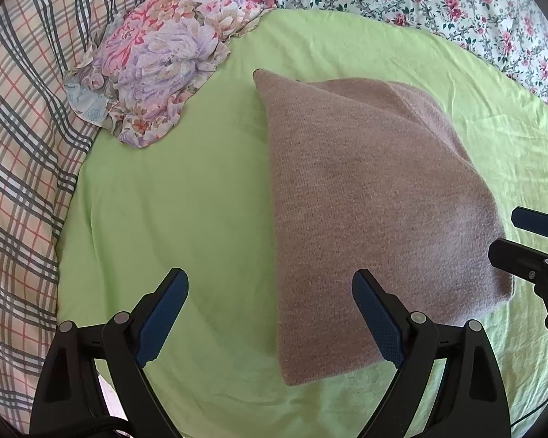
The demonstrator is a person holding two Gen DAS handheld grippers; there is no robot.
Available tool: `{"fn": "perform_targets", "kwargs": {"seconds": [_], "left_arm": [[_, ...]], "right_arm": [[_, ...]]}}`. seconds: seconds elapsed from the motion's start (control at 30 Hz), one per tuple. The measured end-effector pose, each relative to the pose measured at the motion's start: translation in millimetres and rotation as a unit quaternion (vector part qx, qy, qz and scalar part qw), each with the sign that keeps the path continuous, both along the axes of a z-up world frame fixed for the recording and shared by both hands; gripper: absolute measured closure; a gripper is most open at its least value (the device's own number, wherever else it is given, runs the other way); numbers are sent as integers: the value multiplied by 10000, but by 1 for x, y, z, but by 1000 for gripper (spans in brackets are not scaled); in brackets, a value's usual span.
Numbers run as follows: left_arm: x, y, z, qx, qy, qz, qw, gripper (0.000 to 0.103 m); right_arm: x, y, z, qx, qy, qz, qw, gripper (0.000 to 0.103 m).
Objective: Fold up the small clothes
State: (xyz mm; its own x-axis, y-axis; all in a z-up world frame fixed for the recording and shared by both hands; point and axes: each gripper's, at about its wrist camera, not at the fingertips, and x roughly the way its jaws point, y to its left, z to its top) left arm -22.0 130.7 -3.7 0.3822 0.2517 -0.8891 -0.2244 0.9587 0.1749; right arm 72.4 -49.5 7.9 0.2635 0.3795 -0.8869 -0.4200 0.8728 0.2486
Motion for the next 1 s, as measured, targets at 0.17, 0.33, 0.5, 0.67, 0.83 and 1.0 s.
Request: {"fn": "perform_targets", "kwargs": {"seconds": [0.17,0.33,0.5,0.67,0.83,1.0], "left_arm": [[1,-1,1,2,-11,-1,10000,11],[2,1,1,-12,-10,21,10000,11],[3,1,2,-12,-31,28,10000,11],[3,0,3,-11,-67,40,10000,11],[3,0,4,-18,-92,51,9999,11],[3,0,4,-17,-91,48,9999,11]], "right_arm": [[2,-2,1,14,-29,6,10000,22],[5,-4,2,20,-36,1,10000,22],[6,-5,1,28,-35,22,10000,22],[6,-2,4,46,-71,37,10000,22],[5,-1,4,47,-73,25,10000,22],[6,0,5,40,-73,29,10000,22]]}}
